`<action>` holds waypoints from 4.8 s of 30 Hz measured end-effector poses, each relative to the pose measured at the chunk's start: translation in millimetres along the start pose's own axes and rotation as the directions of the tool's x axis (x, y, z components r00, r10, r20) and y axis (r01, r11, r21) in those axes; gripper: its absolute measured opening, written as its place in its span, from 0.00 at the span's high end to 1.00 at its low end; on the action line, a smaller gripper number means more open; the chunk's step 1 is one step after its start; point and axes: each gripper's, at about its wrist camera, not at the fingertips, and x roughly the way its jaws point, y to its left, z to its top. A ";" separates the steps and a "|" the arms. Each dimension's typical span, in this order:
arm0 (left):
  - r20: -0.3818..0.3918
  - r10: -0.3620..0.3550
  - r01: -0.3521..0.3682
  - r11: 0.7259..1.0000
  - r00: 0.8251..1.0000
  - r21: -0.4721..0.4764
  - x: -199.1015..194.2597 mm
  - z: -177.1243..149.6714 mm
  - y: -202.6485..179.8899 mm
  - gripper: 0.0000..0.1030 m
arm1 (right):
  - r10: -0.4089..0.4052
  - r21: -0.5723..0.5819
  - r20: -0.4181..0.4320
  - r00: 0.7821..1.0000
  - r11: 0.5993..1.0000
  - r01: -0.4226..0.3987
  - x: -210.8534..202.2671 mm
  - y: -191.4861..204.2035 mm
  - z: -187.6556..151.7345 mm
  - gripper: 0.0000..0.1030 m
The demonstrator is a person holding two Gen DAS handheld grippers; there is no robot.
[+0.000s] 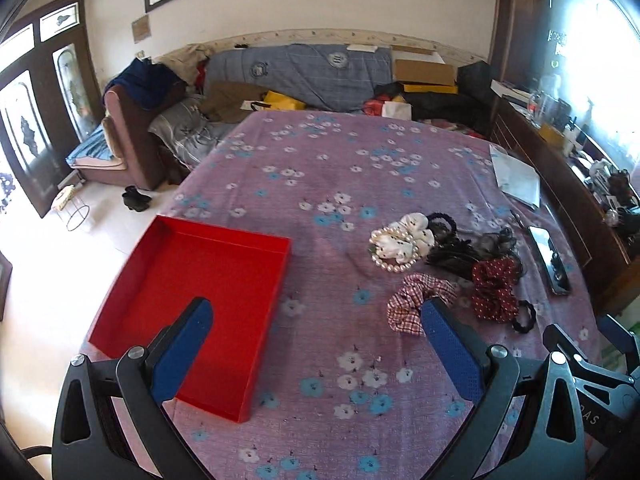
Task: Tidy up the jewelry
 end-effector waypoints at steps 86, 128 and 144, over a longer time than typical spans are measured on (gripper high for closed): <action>-0.259 0.143 -0.168 0.983 0.955 -0.078 165.4 50.5 231.0 0.88 | 0.556 -0.097 -0.257 0.790 0.799 -0.594 91.4 210.1 54.1 0.87; -0.164 0.203 -0.204 0.979 0.965 0.008 59.8 35.4 136.0 0.44 | 0.502 -0.005 -0.238 0.832 0.856 -0.518 74.7 168.5 12.0 0.42; -0.177 0.153 -0.132 0.983 0.972 0.128 49.2 11.4 6.3 0.43 | 0.418 0.145 -0.156 0.895 0.906 -0.398 65.7 10.2 -1.6 0.41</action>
